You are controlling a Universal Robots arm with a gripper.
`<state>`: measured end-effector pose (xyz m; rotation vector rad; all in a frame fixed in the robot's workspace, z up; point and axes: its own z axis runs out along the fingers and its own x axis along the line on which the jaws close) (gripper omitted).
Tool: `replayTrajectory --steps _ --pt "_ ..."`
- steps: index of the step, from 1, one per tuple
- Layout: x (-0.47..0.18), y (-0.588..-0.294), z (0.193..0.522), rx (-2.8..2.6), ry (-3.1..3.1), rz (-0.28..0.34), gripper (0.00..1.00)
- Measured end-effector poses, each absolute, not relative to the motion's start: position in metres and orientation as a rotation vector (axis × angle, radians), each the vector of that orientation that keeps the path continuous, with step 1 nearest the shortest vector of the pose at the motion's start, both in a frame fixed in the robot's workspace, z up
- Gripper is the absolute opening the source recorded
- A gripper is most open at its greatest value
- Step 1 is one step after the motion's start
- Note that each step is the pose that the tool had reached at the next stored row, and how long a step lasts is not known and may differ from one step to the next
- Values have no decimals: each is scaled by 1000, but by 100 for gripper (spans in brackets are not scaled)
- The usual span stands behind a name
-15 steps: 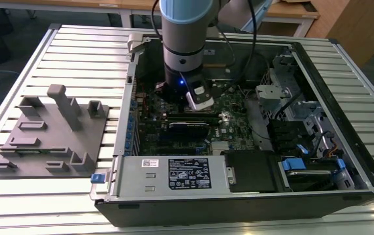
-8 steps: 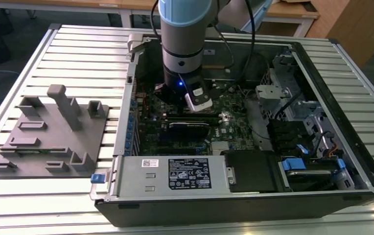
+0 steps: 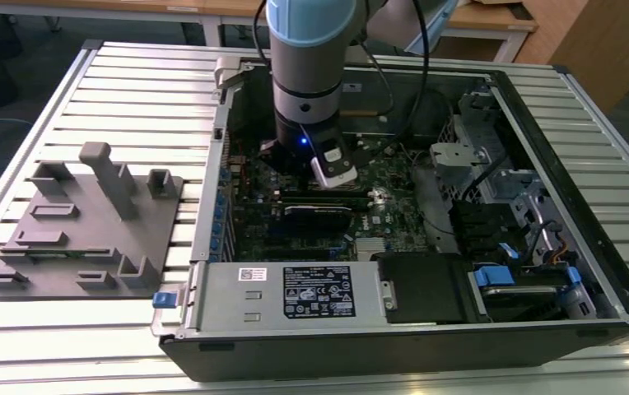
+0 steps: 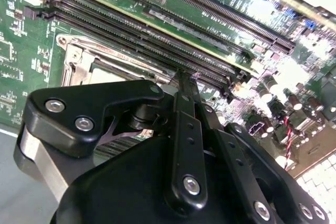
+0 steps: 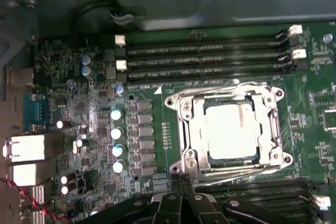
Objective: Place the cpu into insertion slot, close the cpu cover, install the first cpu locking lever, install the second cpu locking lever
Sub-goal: 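Install the second cpu locking lever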
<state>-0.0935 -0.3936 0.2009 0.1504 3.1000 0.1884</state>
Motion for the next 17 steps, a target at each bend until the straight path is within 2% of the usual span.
replayTrajectory --steps 9,17 --pt "-93 -396 200 151 3099 221 10" --pt "-93 -401 199 152 3095 290 10"
